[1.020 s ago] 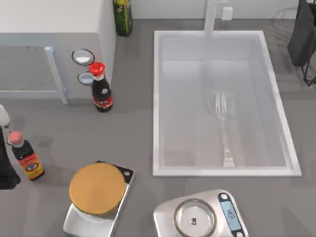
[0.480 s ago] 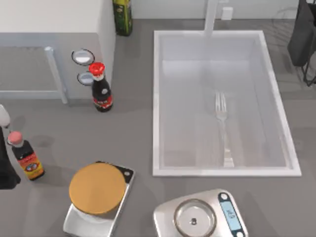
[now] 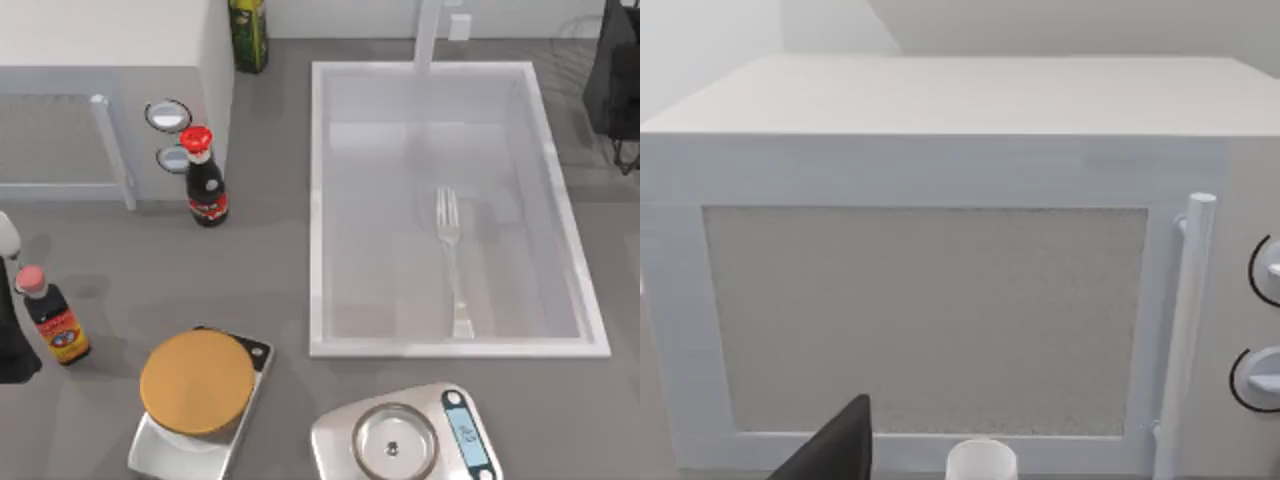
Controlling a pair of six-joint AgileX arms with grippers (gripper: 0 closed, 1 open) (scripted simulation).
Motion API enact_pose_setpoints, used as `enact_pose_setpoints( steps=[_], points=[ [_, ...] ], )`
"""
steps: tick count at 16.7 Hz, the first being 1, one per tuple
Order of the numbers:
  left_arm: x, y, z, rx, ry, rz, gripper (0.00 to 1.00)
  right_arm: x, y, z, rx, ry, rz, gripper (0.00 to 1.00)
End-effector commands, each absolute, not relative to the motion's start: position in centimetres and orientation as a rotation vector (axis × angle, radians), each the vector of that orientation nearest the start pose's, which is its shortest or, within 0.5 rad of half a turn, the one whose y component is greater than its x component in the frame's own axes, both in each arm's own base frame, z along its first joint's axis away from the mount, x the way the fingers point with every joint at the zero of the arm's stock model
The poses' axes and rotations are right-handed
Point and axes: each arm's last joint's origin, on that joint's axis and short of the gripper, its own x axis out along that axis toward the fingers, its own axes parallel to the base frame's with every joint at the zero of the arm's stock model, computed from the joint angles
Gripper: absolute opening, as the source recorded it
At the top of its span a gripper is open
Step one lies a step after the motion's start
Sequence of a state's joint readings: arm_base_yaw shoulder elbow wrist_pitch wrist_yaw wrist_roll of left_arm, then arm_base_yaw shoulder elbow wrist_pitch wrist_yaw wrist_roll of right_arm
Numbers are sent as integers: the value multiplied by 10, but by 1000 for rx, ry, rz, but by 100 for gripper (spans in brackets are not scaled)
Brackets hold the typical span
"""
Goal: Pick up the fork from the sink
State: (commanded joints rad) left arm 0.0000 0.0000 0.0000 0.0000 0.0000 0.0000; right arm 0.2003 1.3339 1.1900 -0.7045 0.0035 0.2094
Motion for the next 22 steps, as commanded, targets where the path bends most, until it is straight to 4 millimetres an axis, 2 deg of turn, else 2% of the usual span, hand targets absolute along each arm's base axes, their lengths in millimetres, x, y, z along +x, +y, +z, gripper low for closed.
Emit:
enact_pose_setpoints(
  steps=[2, 5, 7, 10, 13, 15, 22],
  points=[
    [106, -1, 160, 0, 0, 0, 100, 315, 77, 300, 100, 993, 95, 100],
    [106, -1, 160, 0, 0, 0, 100, 369, 108, 273, 84, 1181, 77, 100],
    [106, -1, 160, 0, 0, 0, 100, 397, 128, 248, 69, 1293, 60, 100],
    [106, -1, 160, 0, 0, 0, 100, 427, 153, 208, 42, 1433, 31, 100],
    [106, -1, 160, 0, 0, 0, 100, 442, 170, 175, 20, 1528, 5, 100],
    [106, -1, 160, 0, 0, 0, 100, 446, 176, 162, 10, 1562, -5, 100],
    [106, -1, 160, 0, 0, 0, 100, 448, 175, 158, 12, 1571, -12, 100]
  ],
)
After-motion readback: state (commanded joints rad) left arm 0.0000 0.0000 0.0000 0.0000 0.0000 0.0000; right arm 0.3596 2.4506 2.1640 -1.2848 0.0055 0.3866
